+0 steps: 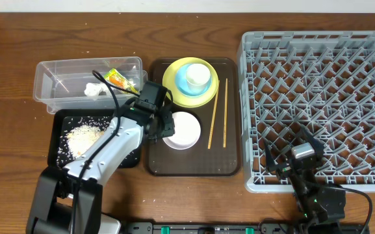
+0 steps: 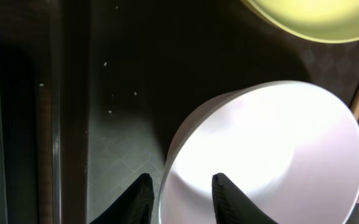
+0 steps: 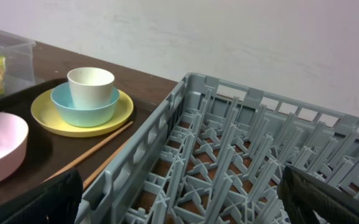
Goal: Sort waste into correct bins and load items into the dishwasher rack
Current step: 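Open the left gripper and withdraw it from the pink bowl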
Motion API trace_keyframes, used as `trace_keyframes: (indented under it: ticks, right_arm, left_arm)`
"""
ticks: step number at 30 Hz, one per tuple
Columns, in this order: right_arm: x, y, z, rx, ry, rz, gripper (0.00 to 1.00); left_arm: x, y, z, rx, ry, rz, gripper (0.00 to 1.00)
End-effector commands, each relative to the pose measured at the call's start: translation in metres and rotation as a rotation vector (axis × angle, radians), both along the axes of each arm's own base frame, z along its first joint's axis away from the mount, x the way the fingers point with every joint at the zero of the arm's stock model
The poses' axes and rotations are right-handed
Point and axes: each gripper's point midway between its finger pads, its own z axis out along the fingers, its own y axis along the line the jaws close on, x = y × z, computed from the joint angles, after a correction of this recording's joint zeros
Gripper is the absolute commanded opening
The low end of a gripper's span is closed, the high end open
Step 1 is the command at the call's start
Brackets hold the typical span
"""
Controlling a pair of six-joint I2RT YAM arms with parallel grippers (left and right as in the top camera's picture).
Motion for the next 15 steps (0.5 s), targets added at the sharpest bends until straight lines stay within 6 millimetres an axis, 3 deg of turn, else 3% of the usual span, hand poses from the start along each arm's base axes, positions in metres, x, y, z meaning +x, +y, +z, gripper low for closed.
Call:
trace_keyframes:
  ticks: [1, 4, 15]
  right_arm:
    - [-0.001, 0.003, -0.002, 0.017, 0.013, 0.011, 0.99]
    - [-0.001, 0.003, -0.002, 0.017, 0.013, 0.011, 0.99]
    - [-0.001, 0.003, -0.002, 0.017, 0.013, 0.011, 0.99]
  left_arm:
    - [-0.004, 0.004, -0.007, 0.062, -0.004, -0.023, 0.29]
    - [-0.005, 0.007, -0.009, 0.106, -0.013, -0.028, 0.24]
    - [-0.006, 0.037, -0.010, 0.285, -0.030, 0.008, 0.23]
